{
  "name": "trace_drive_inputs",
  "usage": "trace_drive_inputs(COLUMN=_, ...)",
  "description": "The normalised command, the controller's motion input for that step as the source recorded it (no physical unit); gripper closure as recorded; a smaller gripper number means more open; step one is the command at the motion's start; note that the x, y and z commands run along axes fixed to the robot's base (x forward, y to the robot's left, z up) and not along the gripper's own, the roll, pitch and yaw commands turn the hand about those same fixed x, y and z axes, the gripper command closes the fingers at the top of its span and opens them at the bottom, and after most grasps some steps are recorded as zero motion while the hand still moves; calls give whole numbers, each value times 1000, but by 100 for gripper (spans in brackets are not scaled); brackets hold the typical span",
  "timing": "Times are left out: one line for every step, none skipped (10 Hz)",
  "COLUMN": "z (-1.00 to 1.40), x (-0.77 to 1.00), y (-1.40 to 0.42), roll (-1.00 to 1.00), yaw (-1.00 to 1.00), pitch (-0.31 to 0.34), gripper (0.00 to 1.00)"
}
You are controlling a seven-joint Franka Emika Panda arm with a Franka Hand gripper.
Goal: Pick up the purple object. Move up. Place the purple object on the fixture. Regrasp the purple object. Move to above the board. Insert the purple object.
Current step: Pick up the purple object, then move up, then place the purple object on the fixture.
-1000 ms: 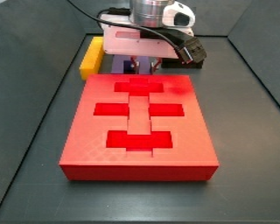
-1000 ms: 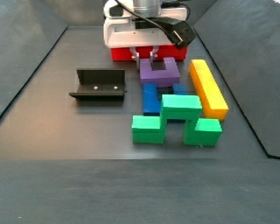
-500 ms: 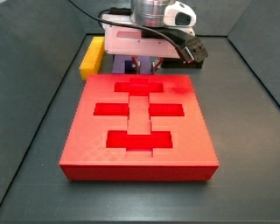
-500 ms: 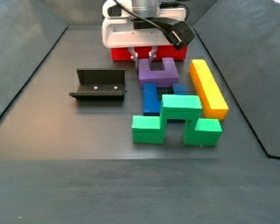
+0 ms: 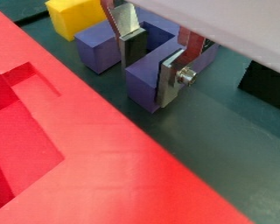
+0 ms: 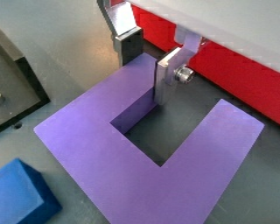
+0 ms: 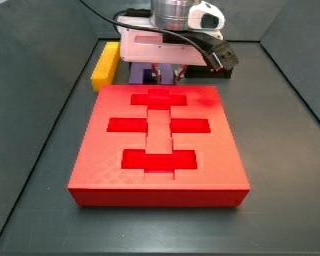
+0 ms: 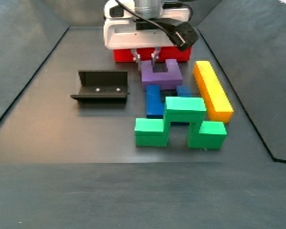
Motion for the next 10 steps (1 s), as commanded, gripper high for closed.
trace_drive_inputs(z=0, x=0, y=0, roll=0, yaw=0, pitch=0, gripper=100)
trace_drive_inputs(z=0, x=0, y=0, roll=0, yaw=0, pitch=0, gripper=100)
trace_drive_inputs(z=0, x=0, y=0, roll=0, yaw=0, pitch=0, gripper=100)
trace_drive_inputs(z=833, x=0, y=0, roll=0, yaw=0, pitch=0, gripper=100)
trace_drive_inputs(z=753, x=25, y=46, roll=2, yaw=-46, pitch=19, gripper=100)
trace_drive_inputs(z=521, x=6, y=33, roll=-15, yaw=-49, pitch=62, gripper=100)
trace_drive_inputs(z=188, x=39, y=12, roll=-49, yaw=-26, pitch=53, gripper=100)
trace_drive_inputs(z=0, x=-57, y=0, roll=0, yaw=0, pitch=0, gripper=100)
trace_drive_inputs(z=0, x=-40, y=0, roll=0, yaw=0, pitch=0, gripper=100)
trace_drive_inputs(z=0, x=-46, y=0, roll=0, yaw=0, pitch=0, gripper=100)
